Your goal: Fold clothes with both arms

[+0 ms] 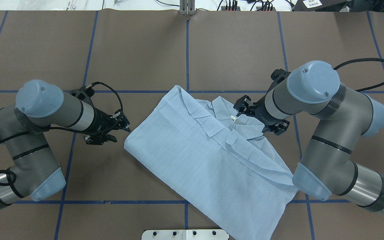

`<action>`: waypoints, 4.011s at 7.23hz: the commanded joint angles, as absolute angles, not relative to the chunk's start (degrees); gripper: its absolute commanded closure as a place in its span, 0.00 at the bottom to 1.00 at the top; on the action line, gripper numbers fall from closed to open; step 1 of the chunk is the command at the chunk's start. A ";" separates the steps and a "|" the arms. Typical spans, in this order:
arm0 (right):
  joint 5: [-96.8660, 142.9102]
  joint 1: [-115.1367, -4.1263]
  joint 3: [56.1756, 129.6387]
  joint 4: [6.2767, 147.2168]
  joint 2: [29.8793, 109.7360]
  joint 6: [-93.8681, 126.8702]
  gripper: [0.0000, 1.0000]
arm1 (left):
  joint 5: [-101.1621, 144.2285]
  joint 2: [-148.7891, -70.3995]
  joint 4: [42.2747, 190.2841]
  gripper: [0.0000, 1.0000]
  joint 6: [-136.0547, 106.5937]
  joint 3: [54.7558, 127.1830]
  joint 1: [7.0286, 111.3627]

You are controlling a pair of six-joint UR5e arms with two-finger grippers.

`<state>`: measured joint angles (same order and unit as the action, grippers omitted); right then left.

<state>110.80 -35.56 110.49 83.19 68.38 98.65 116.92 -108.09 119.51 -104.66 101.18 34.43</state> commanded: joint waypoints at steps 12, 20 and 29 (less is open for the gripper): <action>106.00 -35.24 106.00 82.44 66.97 97.73 0.00 | 111.36 -121.93 119.97 1.00 -88.27 81.20 45.48; 96.44 -27.62 102.49 82.88 58.20 97.56 0.00 | 110.18 -125.03 135.09 0.45 -85.78 73.93 50.62; 88.86 -18.20 94.58 93.07 47.46 44.25 0.00 | 112.32 -116.11 135.09 0.46 -80.25 81.74 51.15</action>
<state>88.78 -18.42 96.50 92.20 48.44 49.19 112.26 -116.85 135.09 -81.17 81.34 51.09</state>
